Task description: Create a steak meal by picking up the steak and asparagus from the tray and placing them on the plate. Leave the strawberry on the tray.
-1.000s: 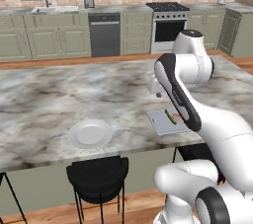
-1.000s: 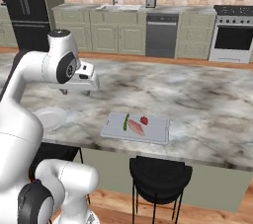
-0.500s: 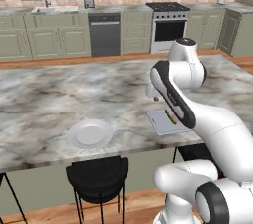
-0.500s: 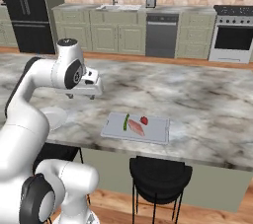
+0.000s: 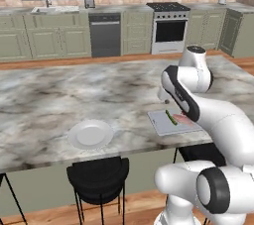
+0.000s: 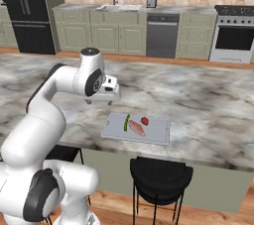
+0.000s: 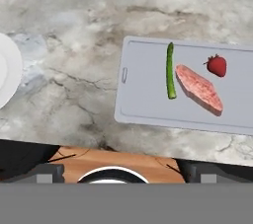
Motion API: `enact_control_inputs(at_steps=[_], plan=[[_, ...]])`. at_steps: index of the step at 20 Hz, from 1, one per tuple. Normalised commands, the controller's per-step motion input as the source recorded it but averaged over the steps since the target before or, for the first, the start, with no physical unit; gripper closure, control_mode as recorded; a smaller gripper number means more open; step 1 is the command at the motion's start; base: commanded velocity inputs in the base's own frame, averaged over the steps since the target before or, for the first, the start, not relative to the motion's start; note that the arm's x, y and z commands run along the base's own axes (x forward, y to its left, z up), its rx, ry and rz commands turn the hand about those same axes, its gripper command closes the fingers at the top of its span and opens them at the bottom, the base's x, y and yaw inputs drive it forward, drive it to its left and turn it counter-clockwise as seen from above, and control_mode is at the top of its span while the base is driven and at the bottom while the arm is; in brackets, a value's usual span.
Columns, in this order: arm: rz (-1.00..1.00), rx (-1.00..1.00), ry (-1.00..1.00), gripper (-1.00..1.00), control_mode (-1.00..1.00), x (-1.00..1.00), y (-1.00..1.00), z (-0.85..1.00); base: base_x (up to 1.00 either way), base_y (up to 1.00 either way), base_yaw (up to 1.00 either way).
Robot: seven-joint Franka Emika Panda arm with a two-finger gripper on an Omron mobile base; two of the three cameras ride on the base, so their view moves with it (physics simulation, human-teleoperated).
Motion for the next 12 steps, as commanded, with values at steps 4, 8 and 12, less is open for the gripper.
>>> enact_control_inputs(at_steps=[4,8,12], plan=[[0.00,-0.01,0.05,-1.00,-1.00,0.09,-0.54,-0.41,0.00,0.00,0.00],[0.00,-0.05,0.02,-1.00,-1.00,0.00,-0.28,-0.34,0.00,0.00,0.00],[0.00,-0.03,0.01,-1.00,-1.00,0.05,-0.22,-0.57,0.00,0.00,0.00]])
